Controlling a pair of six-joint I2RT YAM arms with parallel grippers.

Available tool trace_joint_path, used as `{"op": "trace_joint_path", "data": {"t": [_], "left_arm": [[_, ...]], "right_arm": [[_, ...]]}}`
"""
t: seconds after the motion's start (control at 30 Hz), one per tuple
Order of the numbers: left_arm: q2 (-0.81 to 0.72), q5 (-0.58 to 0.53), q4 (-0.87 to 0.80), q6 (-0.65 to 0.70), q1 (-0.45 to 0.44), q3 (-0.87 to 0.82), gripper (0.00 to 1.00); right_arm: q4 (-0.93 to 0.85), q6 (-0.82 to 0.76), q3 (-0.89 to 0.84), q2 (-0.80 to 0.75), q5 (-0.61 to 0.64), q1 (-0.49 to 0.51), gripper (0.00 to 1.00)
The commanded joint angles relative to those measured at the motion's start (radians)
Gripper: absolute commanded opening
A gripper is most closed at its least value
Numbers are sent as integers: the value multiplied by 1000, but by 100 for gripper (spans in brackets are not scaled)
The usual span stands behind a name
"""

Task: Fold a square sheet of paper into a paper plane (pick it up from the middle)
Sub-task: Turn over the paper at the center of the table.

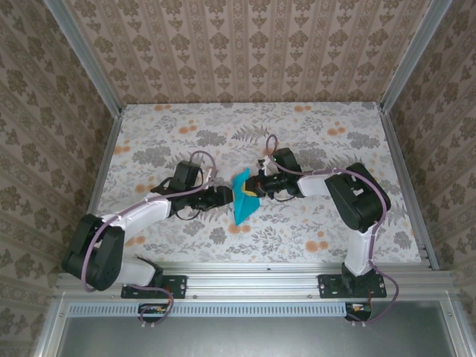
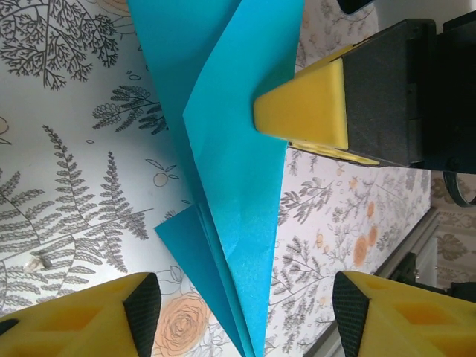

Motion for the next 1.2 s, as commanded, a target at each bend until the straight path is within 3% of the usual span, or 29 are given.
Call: {"op": "trace_joint_path", "data": {"t": [0.0,0.4,0.7,0.97,1.17], "left_arm": [[-35,25,101,-126,4,-66,67],[-91,41,239,-258,-36,-95,72],[-168,-78,7,-243,-48,-75,73],[-164,-101,206,-379,-132,-139,76],[-151,-123,233,-389,-144,-146,75]], "right_arm": [[-18,9,36,-50,-30,2,6],[29,85,64,-99,-48,-7,5],[32,94,69,-112,-43,-13,4],[66,124,63,-120,-42,-14,3],[69,127,56,-130,-43,-13,3]]}}
